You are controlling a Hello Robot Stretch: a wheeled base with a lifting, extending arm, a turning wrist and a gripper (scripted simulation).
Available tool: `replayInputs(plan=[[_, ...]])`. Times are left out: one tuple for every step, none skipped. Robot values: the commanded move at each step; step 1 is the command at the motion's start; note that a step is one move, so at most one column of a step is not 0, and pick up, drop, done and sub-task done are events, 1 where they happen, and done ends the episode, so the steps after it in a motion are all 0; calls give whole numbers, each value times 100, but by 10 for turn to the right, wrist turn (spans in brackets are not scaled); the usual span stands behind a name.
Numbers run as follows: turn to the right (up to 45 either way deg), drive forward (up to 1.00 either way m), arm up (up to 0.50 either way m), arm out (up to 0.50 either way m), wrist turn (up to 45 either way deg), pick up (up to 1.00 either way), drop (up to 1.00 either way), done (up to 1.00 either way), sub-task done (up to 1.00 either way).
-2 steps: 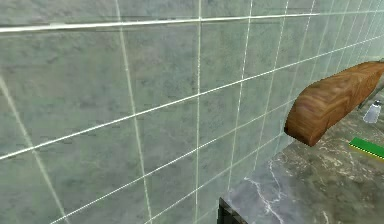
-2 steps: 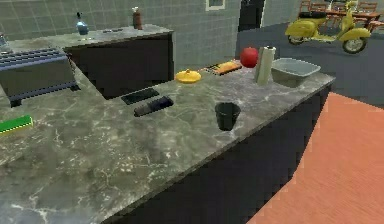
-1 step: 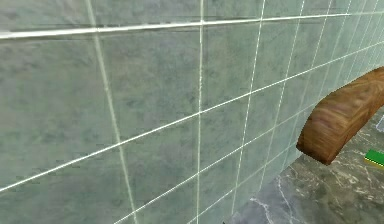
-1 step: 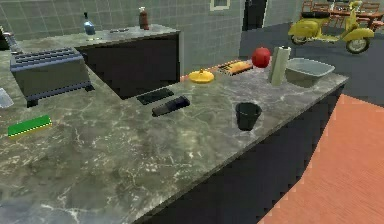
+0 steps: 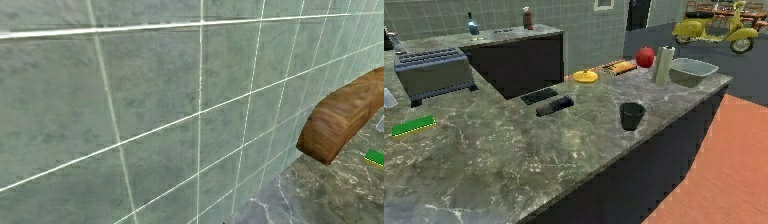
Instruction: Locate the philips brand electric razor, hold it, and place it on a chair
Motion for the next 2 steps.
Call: replayInputs(plan=[[0,0,38,0,0,0,0,0,0],[0,0,0,50,0,0,0,0,0]])
